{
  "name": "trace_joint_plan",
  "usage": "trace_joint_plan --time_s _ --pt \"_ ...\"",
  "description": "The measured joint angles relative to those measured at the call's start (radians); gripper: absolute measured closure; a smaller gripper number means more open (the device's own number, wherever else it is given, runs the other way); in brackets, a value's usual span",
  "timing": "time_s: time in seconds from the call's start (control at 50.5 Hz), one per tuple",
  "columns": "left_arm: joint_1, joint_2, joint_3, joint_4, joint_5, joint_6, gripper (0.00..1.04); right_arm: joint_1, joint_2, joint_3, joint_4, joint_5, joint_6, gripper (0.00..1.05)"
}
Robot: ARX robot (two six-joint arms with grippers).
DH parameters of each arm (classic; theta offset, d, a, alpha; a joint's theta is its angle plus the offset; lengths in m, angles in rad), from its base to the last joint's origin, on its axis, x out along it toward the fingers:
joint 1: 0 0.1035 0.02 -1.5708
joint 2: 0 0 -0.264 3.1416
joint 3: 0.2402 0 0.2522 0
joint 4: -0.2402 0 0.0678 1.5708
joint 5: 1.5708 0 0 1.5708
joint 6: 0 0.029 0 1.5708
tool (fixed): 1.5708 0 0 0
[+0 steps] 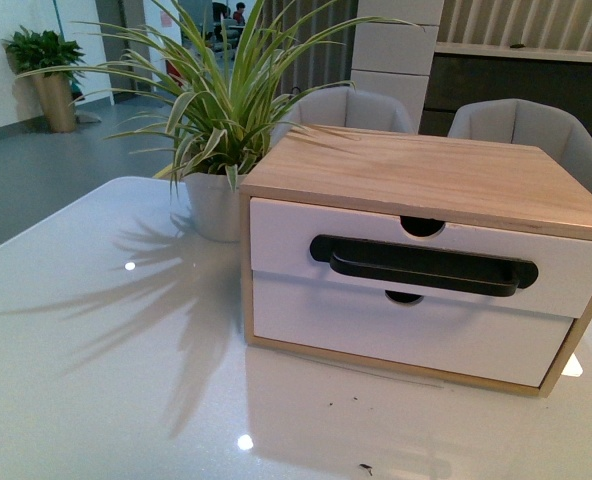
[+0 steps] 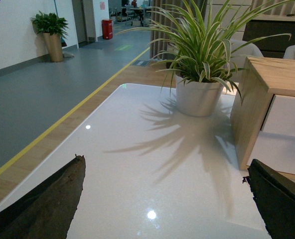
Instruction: Pull drawer
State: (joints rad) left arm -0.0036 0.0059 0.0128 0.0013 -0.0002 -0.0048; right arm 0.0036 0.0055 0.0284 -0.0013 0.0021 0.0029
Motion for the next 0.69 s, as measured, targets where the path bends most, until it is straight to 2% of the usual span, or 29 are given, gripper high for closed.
trace_joint_plan --time_s 0.693 --pt "0.000 0.000 0.000 0.000 0.000 0.000 0.07 0.000 0.000 0.000 0.000 0.000 0.000 0.09"
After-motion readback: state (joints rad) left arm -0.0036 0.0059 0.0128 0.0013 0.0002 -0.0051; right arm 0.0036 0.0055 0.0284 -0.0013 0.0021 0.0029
